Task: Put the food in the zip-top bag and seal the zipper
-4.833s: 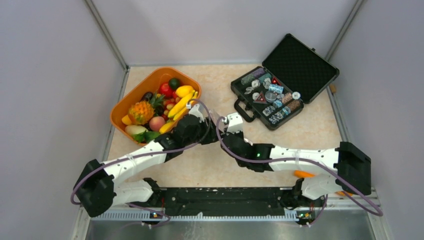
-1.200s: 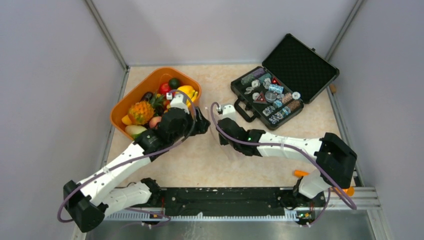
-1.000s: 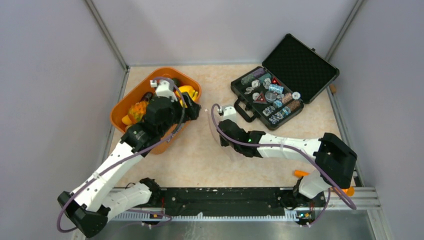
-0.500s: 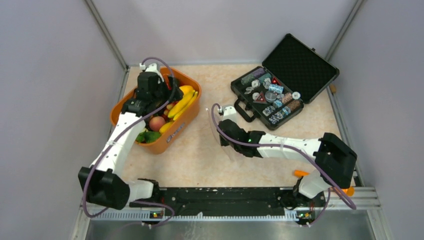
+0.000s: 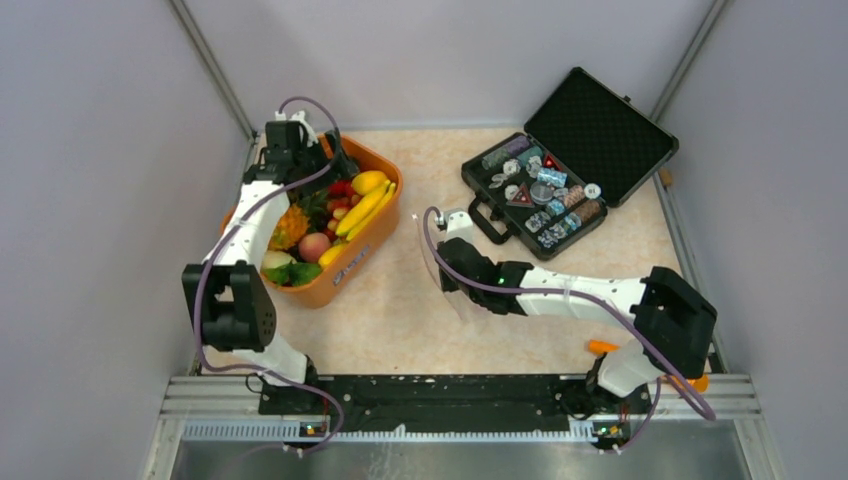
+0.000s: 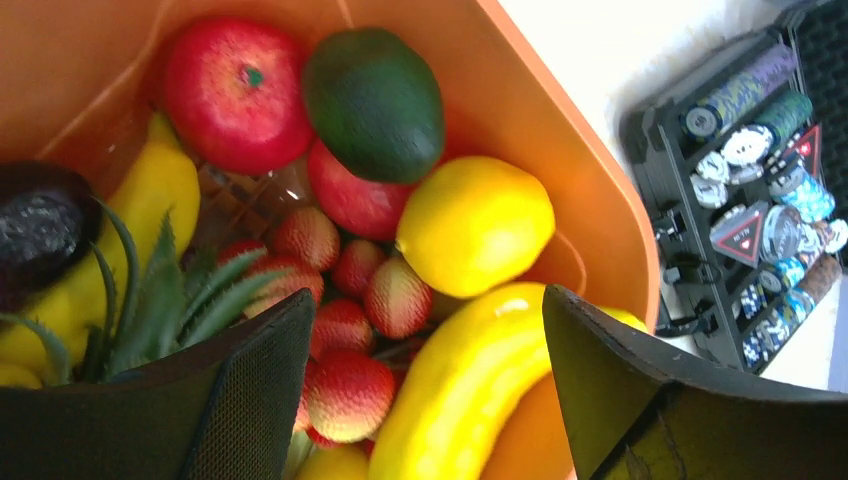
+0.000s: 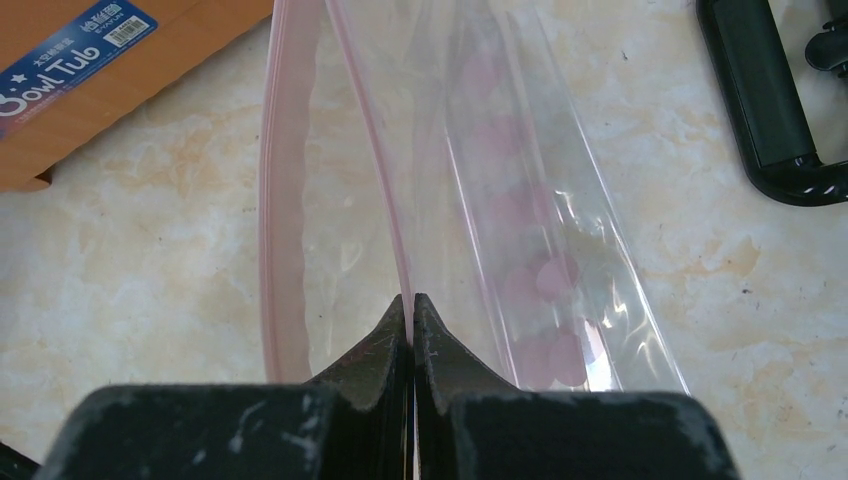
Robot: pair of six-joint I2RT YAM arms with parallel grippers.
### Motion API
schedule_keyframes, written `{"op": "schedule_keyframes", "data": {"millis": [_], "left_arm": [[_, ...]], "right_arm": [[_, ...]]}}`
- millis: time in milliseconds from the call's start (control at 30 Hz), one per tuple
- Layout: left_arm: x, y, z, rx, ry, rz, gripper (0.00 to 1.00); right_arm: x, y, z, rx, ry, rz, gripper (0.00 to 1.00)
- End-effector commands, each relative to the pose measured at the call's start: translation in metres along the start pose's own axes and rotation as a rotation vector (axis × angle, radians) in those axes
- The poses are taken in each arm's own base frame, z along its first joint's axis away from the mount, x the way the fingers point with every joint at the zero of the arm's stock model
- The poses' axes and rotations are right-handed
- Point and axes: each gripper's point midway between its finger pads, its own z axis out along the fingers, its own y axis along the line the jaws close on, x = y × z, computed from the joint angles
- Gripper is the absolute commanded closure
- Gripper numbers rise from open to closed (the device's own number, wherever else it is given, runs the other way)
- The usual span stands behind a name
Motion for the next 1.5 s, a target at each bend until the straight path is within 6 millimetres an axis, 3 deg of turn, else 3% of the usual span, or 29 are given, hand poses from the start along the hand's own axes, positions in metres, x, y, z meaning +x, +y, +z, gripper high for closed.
{"op": "schedule_keyframes", "data": {"millis": [0, 200, 433, 533, 667, 800, 1133, 1333, 1467], "left_arm": [[-0.038, -0.009, 0.014, 0.076, -0.103, -0.013, 0.16], [-0.054, -0.012, 0.043, 0.098, -0.097, -0.014, 0.26], [-0.038, 0.013, 0.067, 0.018, -0.044, 0.000, 0.30], [-0.035, 0.018, 0.071, 0.000, -0.037, -0.008, 0.31], [-0.044, 0.019, 0.072, -0.014, -0.080, -0.002, 0.31], [-0.046, 0.030, 0.081, -0.066, -0.072, -0.013, 0.26], [-0.039, 0.036, 0.102, -0.065, -0.028, -0.017, 0.32], [-0.043, 0.028, 0.086, -0.051, -0.058, -0.031, 0.70], [-0.061, 0.017, 0.046, -0.059, -0.145, -0.016, 0.72]], "right_arm": [[-0.023, 0.008, -0.010, -0.039, -0.057, 0.020, 1.00], [-0.024, 0.010, -0.009, -0.043, -0.055, 0.015, 1.00], [-0.020, 0.010, -0.007, -0.042, -0.046, 0.019, 1.00], [-0.020, 0.011, -0.007, -0.045, -0.045, 0.019, 1.00], [-0.020, 0.011, -0.007, -0.047, -0.043, 0.020, 1.00], [-0.020, 0.014, -0.007, -0.057, -0.043, 0.023, 1.00], [-0.022, 0.016, -0.008, -0.069, -0.044, 0.023, 1.00], [-0.022, 0.014, -0.009, -0.062, -0.047, 0.028, 1.00], [-0.023, 0.010, -0.010, -0.042, -0.055, 0.035, 1.00]]}}
